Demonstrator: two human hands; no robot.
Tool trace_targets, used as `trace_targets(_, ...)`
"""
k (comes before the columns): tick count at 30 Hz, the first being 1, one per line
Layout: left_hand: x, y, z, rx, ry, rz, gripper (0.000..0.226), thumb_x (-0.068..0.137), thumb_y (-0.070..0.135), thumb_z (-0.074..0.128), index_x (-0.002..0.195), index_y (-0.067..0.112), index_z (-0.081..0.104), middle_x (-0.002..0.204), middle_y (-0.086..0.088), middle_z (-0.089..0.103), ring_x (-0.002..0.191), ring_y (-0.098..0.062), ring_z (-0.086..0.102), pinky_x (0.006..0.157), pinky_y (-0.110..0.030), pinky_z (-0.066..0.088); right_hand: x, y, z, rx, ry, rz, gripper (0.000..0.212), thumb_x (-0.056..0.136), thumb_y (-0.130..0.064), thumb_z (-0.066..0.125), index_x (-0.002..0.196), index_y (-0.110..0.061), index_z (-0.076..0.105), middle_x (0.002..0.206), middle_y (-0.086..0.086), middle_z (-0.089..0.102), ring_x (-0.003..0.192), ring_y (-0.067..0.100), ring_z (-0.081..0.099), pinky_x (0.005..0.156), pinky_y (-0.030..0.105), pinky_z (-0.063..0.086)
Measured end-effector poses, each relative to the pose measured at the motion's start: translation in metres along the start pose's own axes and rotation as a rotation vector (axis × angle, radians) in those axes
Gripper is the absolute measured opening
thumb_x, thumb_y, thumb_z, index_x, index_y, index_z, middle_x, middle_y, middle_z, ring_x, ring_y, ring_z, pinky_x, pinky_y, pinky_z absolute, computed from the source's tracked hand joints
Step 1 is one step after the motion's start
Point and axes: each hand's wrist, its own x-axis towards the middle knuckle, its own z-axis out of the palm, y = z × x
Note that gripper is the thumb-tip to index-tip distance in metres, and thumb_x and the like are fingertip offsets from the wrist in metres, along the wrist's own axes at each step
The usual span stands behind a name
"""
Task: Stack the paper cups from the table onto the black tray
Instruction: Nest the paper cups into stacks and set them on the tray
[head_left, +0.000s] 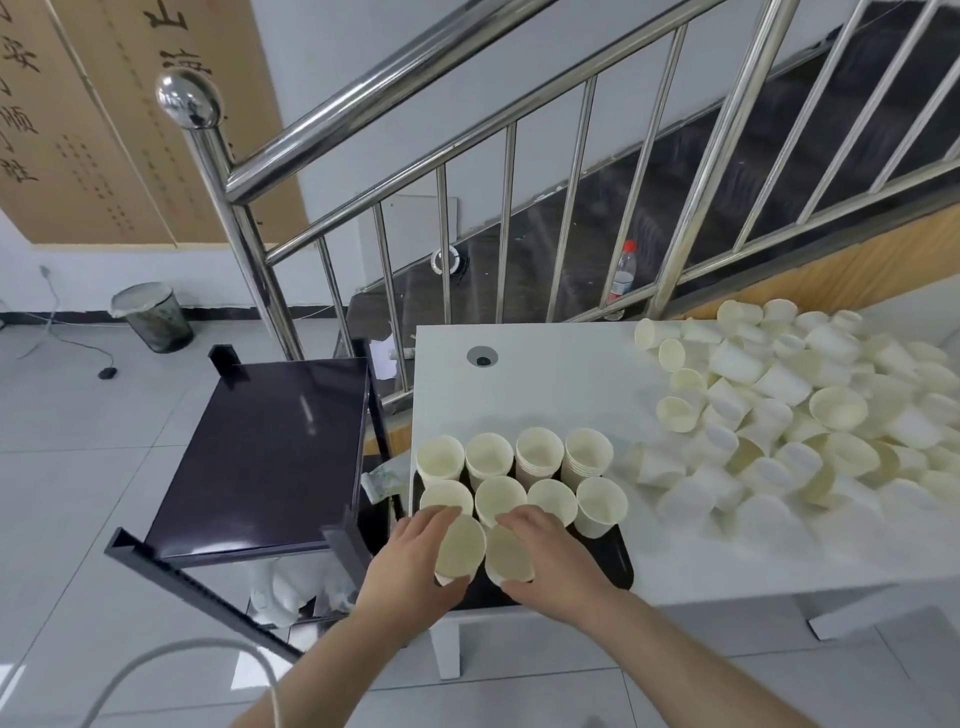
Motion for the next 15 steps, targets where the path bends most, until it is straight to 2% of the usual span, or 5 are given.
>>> trace_targets(5,0.005,-0.013,0.018,0.131,-0.105,-0.018,0.073,0.081,0.037,0.064,0.145,0.030,0.029,0.143,0.011,0.032,0.125,-0.015,0.038,0.090,-0.028,0.047,0.006,0.005,0.014,-0.053,-0.033,0.005,0.073,0.084,-0.029,0.067,0.147,-0.026,0.030,0.145,-0.008,0.026,0.131,0.018,0.034,0.096,0.034,0.047)
trace_targets(11,0.011,-0.028,0.035,0.209,-0.116,0.012,0.071,0.078,0.033,0.066,0.140,0.028,0.033,0.138,0.005,0.038,0.116,-0.021,0.049,0.080,-0.032,0.052,0.009,0.008,0.019,-0.062,-0.042,0.015,0.075,0.084,-0.025,0.067,0.147,-0.028,0.027,0.155,-0.006,0.007,0.130,0.024,0.041,0.089,0.038,0.051)
trace_targets(15,0.014,-0.031,0.039,0.222,-0.145,0.021,0.071,0.079,0.033,0.064,0.142,0.028,0.031,0.142,0.004,0.032,0.119,-0.021,0.048,0.085,-0.033,0.051,0.012,0.010,0.021,-0.032,-0.053,0.015,0.080,0.083,-0.024,0.070,0.148,-0.027,0.024,0.156,-0.005,0.003,0.133,0.022,0.038,0.096,0.035,0.048)
